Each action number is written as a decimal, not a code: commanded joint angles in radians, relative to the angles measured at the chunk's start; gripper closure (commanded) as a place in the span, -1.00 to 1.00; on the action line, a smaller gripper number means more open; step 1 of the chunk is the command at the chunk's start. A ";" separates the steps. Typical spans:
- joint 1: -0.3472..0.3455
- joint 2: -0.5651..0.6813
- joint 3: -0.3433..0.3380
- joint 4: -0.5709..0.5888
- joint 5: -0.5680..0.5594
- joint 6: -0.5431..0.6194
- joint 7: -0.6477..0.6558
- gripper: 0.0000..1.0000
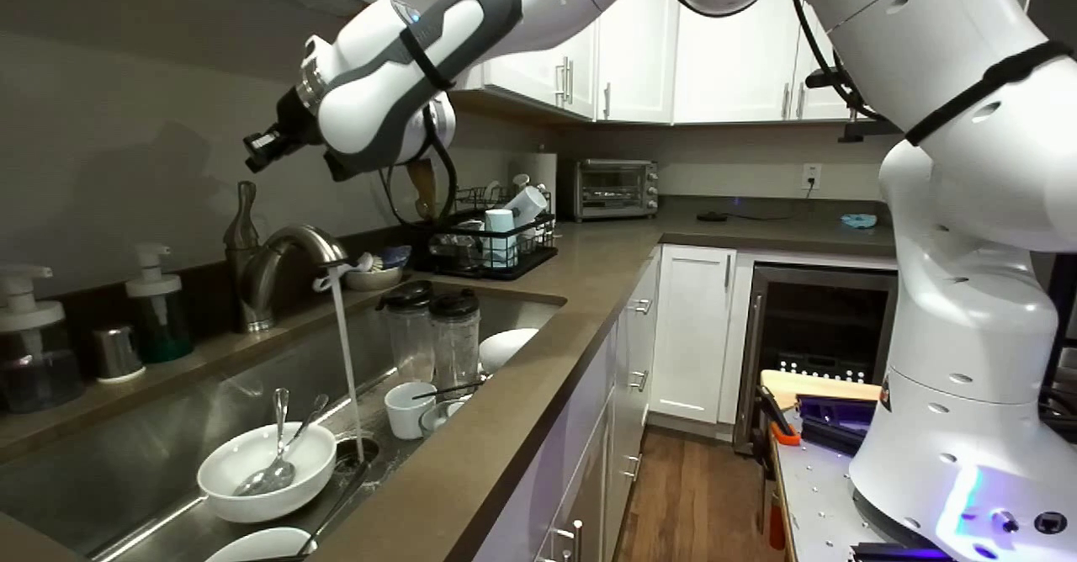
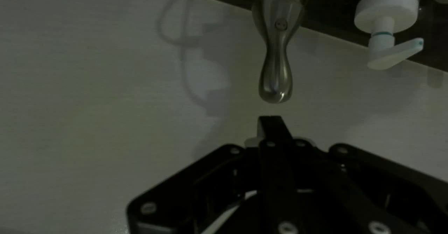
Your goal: Push the faucet handle down
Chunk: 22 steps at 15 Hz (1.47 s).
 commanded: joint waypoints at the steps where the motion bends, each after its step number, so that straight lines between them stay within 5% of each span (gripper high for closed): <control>1: -0.009 0.037 0.008 0.102 -0.001 -0.070 -0.005 1.00; 8: -0.116 0.122 0.162 0.272 -0.026 -0.227 -0.003 1.00; 22: -0.149 0.114 0.183 0.236 -0.029 -0.278 0.002 1.00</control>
